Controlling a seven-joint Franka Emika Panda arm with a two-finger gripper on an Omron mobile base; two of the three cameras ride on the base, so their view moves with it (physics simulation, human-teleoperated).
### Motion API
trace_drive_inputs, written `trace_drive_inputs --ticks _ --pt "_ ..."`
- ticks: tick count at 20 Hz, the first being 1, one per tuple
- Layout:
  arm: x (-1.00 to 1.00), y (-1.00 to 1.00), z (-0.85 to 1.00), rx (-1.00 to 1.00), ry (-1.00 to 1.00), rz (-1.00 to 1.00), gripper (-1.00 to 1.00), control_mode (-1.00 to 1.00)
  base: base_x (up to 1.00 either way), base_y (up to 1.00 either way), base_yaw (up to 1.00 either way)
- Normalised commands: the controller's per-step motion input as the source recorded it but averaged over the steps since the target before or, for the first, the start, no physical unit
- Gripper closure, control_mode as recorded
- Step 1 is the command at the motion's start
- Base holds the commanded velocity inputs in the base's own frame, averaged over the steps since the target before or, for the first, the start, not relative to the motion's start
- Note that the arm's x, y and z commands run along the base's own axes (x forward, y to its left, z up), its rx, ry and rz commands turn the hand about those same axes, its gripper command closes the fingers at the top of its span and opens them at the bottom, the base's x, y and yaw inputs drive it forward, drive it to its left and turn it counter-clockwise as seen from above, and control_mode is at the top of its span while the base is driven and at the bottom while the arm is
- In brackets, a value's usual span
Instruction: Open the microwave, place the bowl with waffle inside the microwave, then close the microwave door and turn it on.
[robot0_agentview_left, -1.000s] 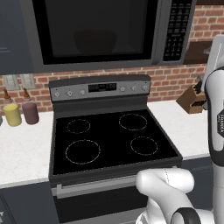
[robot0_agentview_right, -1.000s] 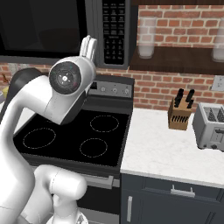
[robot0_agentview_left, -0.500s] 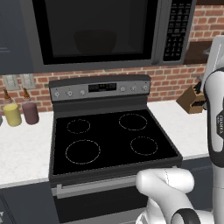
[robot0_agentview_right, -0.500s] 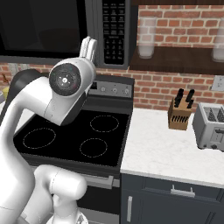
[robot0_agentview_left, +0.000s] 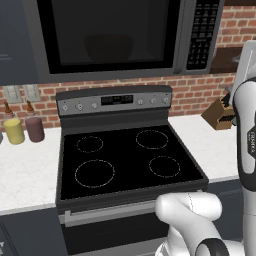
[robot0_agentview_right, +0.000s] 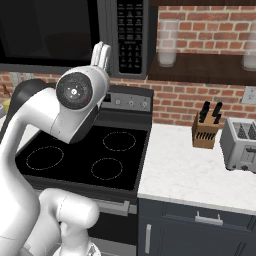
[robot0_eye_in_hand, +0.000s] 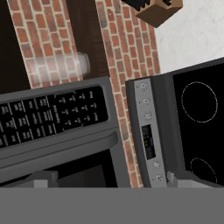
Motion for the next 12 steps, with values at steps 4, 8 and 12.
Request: trace_drive_inputs --ticks 4,8,12 --pt "0.0 0.0 0.0 0.0 0.0 0.0 -1.0 -1.0 0.0 0.0 0.0" --pt "0.0 0.0 0.0 0.0 0.0 0.0 -1.0 -1.0 0.0 0.0 0.0" --pt "0.0 0.0 0.0 0.0 0.0 0.0 -1.0 -1.0 0.0 0.0 0.0"
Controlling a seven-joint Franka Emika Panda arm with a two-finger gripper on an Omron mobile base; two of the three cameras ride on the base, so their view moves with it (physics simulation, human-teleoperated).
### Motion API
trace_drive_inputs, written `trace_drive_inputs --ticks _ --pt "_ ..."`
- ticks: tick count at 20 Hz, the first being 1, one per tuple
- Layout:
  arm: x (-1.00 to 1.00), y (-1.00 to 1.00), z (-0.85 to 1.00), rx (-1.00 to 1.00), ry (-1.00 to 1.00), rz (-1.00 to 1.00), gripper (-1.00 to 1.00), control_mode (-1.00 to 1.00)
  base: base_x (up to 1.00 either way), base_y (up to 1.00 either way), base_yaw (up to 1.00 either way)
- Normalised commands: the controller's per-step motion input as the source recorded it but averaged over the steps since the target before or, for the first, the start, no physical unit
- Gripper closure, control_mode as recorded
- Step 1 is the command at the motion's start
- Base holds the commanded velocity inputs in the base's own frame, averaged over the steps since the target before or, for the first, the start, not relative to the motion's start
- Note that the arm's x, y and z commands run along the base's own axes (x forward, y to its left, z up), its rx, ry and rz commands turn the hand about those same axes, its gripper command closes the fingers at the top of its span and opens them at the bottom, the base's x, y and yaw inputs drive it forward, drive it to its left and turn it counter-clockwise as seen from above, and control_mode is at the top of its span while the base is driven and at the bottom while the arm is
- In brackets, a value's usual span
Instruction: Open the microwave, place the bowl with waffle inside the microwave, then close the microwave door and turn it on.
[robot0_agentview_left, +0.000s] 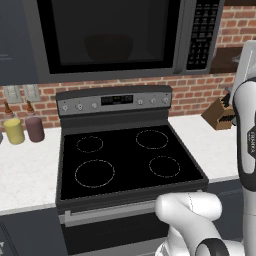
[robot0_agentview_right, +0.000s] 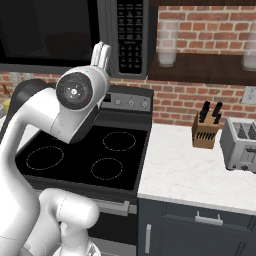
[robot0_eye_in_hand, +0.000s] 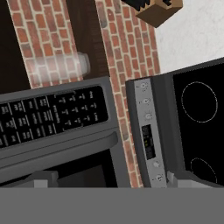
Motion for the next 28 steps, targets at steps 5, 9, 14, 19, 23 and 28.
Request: trace_drive_inputs --ticks 5,9,14,19,23,28 --pt "0.0 0.0 0.0 0.0 0.0 0.0 -1.0 -1.0 0.0 0.0 0.0" --pt "0.02 0.0 0.0 0.0 0.0 0.0 -1.0 -1.0 0.0 0.0 0.0" --pt "0.13 0.0 0.0 0.0 -0.07 0.0 -1.0 -1.0 0.0 0.0 0.0" --pt "0.0 0.12 -0.16 -0.02 -0.2 0.0 -1.0 -1.0 0.0 0.0 0.0" --pt "0.01 0.09 -0.28 -0.01 -0.02 0.0 -1.0 -1.0 0.0 0.0 0.0" --pt "0.12 0.0 0.0 0.0 0.0 0.0 -1.0 -1.0 0.0 0.0 0.0"
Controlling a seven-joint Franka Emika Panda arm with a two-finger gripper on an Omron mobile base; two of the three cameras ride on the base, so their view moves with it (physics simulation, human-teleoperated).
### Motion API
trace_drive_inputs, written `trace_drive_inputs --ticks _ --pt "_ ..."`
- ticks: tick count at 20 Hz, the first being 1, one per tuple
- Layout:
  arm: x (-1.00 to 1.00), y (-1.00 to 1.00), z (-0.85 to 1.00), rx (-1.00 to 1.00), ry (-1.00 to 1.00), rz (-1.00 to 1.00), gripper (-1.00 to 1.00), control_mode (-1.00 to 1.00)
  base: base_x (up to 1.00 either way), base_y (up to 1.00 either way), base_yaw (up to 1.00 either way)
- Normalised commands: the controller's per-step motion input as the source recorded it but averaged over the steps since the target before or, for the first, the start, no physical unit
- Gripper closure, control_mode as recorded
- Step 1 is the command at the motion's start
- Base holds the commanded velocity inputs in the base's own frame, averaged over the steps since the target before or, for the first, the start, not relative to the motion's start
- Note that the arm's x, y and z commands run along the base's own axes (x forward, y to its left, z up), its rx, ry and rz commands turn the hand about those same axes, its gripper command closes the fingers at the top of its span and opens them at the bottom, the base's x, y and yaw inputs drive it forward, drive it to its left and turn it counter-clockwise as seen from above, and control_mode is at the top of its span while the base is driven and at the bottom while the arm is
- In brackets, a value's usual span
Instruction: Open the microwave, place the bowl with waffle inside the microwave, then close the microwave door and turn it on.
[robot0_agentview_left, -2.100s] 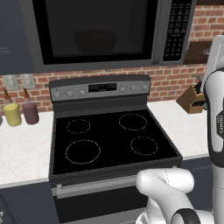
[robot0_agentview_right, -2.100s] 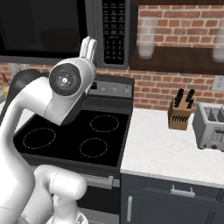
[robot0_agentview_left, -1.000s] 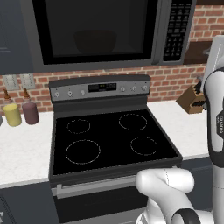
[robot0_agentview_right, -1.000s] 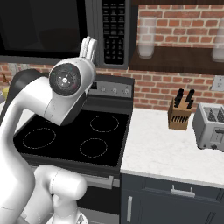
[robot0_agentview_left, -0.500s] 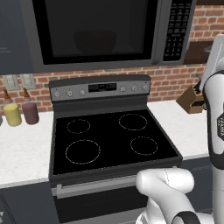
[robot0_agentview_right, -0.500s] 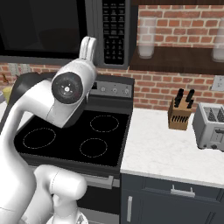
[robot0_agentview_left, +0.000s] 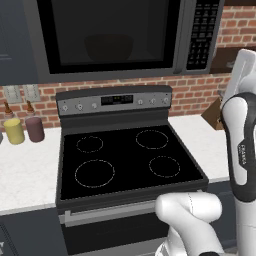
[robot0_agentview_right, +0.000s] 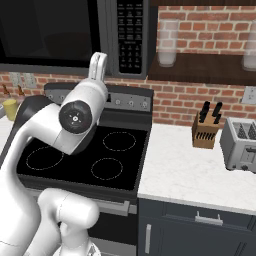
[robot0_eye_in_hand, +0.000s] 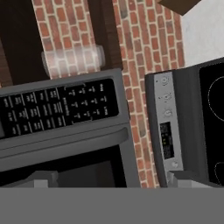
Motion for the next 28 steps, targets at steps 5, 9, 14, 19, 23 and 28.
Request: trace_drive_inputs --ticks 5,9,14,19,23,28 --pt "0.12 0.0 0.0 0.0 0.0 0.0 1.0 -1.0 0.0 0.0 0.0" --pt "0.11 0.0 0.0 0.0 0.0 0.0 1.0 -1.0 0.0 0.0 0.0" --pt "0.11 -0.01 0.0 0.0 0.0 0.0 1.0 -1.0 0.0 0.0 0.0" --pt "0.13 0.0 0.0 0.0 0.0 0.0 1.0 -1.0 0.0 0.0 0.0" --pt "0.25 -0.08 -0.01 0.0 0.0 0.0 1.0 -1.0 0.0 0.0 0.0" --pt "0.35 -0.05 -0.01 0.0 0.0 0.0 1.0 -1.0 0.0 0.0 0.0"
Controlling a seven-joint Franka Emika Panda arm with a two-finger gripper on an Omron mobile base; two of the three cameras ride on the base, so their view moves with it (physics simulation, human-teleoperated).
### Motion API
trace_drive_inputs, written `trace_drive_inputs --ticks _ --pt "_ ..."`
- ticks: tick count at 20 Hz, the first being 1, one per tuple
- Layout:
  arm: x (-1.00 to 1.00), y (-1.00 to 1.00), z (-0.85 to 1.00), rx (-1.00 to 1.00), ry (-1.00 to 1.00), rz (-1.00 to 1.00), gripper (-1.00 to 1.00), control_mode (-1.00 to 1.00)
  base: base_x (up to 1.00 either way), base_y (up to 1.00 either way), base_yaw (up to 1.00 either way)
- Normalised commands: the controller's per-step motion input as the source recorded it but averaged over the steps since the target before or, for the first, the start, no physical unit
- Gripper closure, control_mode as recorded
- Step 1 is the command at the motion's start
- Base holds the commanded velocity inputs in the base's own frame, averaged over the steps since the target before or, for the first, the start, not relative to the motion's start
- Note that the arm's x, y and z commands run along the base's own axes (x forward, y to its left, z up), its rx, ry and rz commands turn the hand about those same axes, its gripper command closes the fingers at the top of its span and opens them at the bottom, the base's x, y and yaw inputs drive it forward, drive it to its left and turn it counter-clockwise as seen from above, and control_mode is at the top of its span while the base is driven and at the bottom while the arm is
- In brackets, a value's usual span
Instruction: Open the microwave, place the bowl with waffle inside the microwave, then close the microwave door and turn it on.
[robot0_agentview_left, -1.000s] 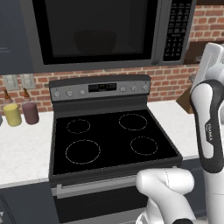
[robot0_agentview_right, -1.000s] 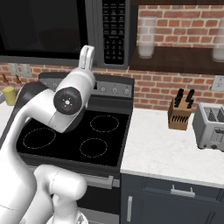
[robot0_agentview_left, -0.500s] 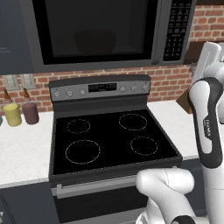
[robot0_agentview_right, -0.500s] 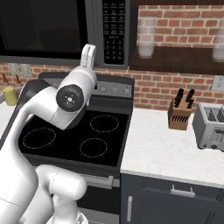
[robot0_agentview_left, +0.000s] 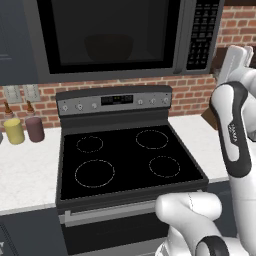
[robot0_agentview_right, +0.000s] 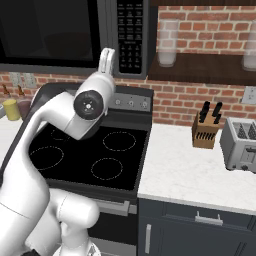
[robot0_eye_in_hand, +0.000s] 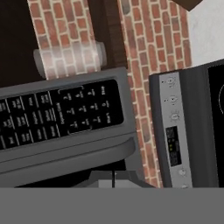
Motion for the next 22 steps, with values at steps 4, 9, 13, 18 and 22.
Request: trace_drive_inputs --ticks 4,9,13,18,22 --pt "0.36 -0.03 -0.03 0.0 0.0 0.0 1.0 -1.0 0.0 0.0 0.0" --pt "0.47 0.0 -0.07 0.0 0.0 0.0 1.0 -1.0 0.0 0.0 0.0" --pt "0.44 0.0 -0.04 0.0 0.0 0.0 1.0 -1.0 0.0 0.0 0.0" --pt "0.38 0.0 0.0 0.0 0.0 0.0 1.0 -1.0 0.0 0.0 0.0" --pt "0.33 0.0 0.0 0.0 0.0 0.0 1.0 -1.0 0.0 0.0 0.0"
